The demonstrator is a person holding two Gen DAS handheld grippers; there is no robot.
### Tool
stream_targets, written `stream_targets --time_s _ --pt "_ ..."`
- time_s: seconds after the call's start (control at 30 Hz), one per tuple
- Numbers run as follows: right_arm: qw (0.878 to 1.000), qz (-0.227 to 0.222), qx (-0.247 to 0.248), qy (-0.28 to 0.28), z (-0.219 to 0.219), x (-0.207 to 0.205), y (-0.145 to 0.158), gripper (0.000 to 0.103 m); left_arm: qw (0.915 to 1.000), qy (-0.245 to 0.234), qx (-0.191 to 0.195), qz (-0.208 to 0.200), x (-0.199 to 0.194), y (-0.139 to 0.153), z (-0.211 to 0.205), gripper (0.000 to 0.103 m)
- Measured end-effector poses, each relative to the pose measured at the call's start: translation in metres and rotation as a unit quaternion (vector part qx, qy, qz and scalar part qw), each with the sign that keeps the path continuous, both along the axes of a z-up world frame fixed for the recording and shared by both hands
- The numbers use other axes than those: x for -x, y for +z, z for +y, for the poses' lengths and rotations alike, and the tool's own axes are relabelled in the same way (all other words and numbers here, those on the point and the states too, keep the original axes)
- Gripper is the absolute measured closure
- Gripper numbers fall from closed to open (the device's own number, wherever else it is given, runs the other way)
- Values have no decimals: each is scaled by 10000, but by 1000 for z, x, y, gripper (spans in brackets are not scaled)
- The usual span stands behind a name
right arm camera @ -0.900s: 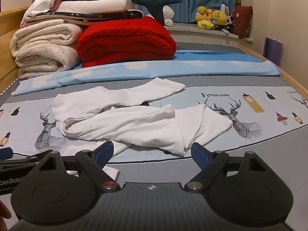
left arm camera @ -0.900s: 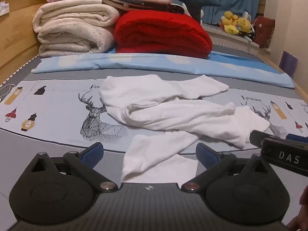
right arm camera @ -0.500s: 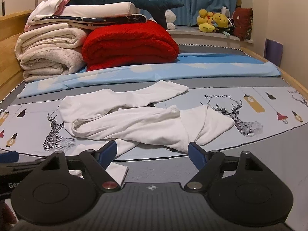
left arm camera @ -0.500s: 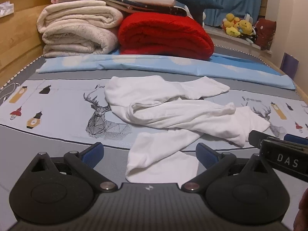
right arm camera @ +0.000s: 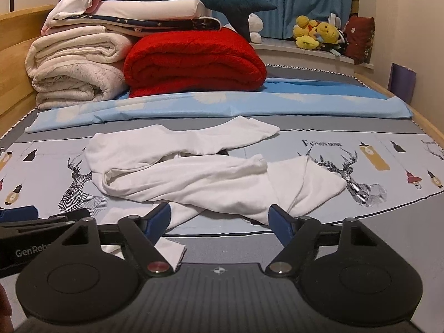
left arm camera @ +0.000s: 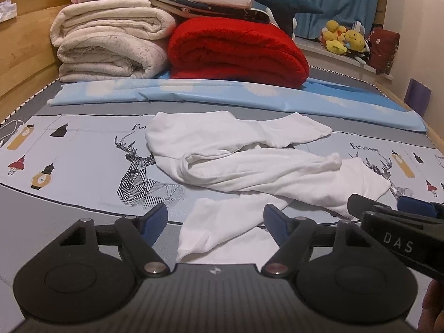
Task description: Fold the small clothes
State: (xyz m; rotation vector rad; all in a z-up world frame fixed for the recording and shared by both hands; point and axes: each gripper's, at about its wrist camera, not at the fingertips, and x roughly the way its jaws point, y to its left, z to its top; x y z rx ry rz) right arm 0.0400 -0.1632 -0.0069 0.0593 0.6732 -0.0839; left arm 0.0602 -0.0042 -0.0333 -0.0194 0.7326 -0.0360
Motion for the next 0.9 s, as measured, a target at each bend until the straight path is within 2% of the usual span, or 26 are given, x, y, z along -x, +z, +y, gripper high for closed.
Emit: stream_targets --time_s 0.27,0.67,0.9 --pt "10000 -56 17 64 3 -3 3 34 10000 30 10 17 -2 -1 2 31" --pt "9999 -152 20 69 8 3 1 37 10000 23 -26 -18 2 0 5 30" --pt "9999 -35 -87 77 8 -2 -1 51 10000 37 -39 13 -1 -2 5 30"
